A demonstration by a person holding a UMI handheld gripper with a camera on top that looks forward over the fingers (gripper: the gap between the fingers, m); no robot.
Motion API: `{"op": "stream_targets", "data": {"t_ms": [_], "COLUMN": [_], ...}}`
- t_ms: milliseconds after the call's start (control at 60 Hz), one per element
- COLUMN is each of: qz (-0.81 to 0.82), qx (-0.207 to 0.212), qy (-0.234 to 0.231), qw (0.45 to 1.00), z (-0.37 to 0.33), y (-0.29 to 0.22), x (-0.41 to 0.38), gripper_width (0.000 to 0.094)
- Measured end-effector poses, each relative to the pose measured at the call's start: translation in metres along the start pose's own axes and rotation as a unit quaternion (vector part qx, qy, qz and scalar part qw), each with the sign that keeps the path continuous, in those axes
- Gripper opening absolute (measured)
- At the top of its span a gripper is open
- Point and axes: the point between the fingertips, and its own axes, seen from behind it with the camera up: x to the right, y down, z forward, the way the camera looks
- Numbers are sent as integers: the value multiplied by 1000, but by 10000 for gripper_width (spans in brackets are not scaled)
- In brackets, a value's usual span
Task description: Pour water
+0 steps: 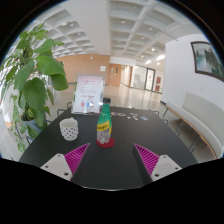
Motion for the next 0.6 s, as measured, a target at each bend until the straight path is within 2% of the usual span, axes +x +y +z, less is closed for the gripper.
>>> {"op": "stream_targets", "data": {"t_ms": [167, 267, 600], "qz": [8, -4, 10], "qx": [0, 7, 6], "qy": [-12, 0, -6], "qw": [1000, 1000, 1000], "z": [-54, -75, -99], "y": [16, 22, 28], "x": [-11, -8, -19], "gripper_width": [856, 855, 857]}}
